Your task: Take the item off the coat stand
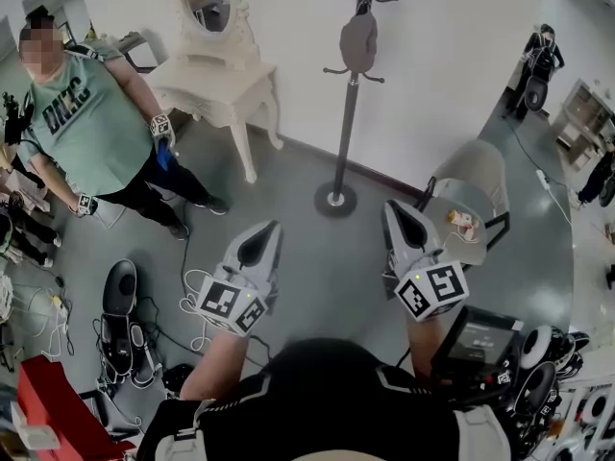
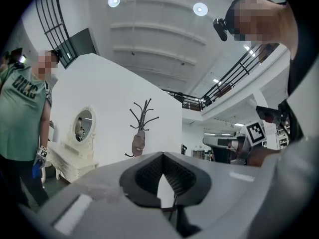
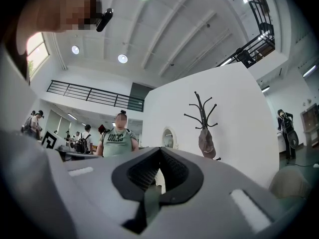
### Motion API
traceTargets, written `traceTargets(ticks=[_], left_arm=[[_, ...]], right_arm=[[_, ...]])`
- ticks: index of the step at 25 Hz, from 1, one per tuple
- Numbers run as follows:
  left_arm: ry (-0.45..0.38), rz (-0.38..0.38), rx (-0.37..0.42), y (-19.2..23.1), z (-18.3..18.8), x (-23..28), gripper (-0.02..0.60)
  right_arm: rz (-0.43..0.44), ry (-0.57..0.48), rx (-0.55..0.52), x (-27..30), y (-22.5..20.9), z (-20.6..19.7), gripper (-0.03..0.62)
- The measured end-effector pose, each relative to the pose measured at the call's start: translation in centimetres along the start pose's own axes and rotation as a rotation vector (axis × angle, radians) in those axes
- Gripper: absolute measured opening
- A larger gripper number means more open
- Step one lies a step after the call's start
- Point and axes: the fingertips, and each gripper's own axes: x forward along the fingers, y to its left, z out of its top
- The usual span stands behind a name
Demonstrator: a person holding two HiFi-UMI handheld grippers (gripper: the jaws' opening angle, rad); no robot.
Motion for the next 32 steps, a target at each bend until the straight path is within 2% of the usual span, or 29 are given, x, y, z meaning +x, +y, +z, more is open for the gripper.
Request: traceTargets(ticks=[13,18,22,32], left_arm=[[-0.009,-0.041,0.016,2.3,0.5,-1.8,0.006],[-0.021,-0.083,0.039,3.1,0.8,-2.7,0.006],[-0.022,-0.093,0.019,3.8,0.8,-3.3,0.006],[-0.009,-0.083,0.025,5.3,0.2,0.1,0.006]], right_arm=[[-0.025,0.001,0.01,2.0,2.8,-0.5,0.009],[-0.047,0.005,-0.006,2.6,4.2,-0.9,0.009],[-0.063,0.006,-0.005,2.8,5.0,-1.4,0.009],[-0.035,0.021,0.022,6.0,2.5,-2.6,0.009]])
